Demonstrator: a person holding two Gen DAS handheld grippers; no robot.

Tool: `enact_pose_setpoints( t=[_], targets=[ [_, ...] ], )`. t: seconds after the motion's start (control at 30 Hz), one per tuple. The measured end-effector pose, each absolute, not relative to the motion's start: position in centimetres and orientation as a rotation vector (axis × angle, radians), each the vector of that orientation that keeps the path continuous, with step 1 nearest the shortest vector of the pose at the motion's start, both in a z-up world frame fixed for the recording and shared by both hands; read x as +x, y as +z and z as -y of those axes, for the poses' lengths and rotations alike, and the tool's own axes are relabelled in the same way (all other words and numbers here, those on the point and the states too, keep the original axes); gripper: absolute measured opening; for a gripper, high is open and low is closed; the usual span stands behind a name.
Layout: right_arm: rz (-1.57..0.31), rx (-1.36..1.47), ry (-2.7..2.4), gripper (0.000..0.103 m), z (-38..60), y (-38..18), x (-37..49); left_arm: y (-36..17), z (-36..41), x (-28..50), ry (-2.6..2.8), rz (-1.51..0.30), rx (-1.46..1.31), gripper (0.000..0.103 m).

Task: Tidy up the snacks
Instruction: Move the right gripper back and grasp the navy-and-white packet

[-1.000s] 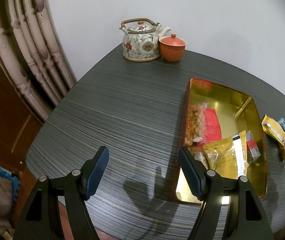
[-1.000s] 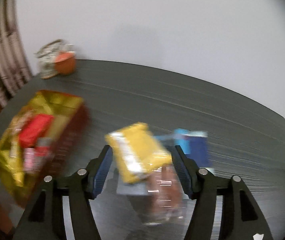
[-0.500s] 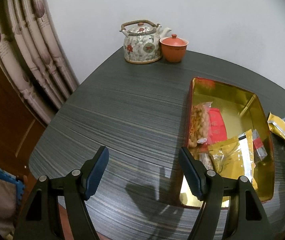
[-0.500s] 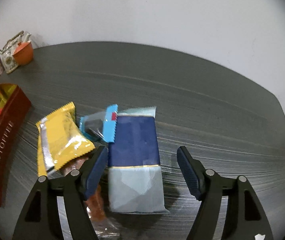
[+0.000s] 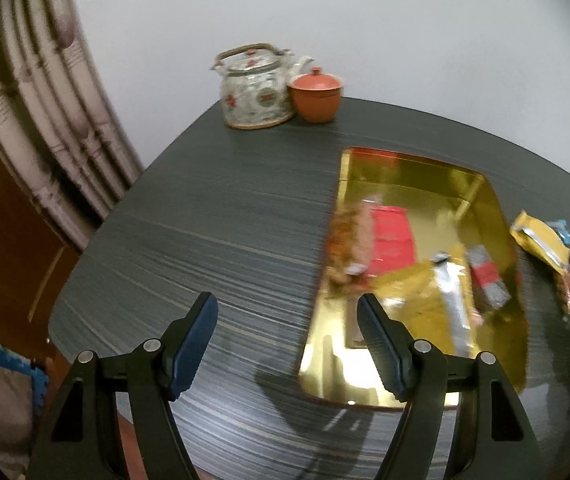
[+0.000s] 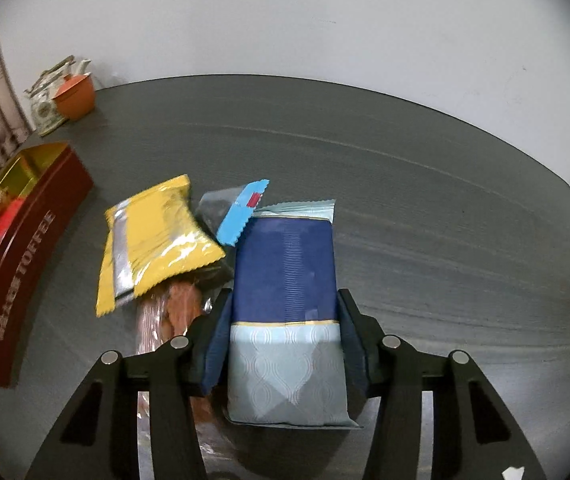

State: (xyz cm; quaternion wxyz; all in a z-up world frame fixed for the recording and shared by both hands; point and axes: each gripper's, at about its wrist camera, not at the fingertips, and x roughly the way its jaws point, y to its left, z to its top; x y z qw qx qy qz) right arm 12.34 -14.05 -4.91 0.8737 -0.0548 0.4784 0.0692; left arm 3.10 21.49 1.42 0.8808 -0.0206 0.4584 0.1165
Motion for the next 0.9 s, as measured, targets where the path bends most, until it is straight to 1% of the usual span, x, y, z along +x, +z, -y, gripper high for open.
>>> enact_pose_setpoints(
  t=[0.23, 0.47, 0.7, 0.9],
  targets=[
    [-0.992, -0.101, 0.141, 0.047, 14.9, -4.6, 9.4, 2.8, -15.4, 3.7, 0.110, -0.968, -0.003, 0.073],
    [-0.966, -0.068, 0.069, 0.047, 19.4, -4.4, 7.8, 3.3, -8.0, 5.5, -0.041, -0.984, 0.017, 0.073],
    [-0.945, -0.051, 0.010, 0.047, 22.9, -4.4, 7.3, 2.1, -0.5, 7.3, -0.171, -1.029, 0.041, 0.073],
    [-0.931, -0.030, -0.021, 0.047, 25.3, -4.4, 6.8, 0.1, 3.6, 8.3, -0.237, -1.078, 0.014, 0.073]
  ],
)
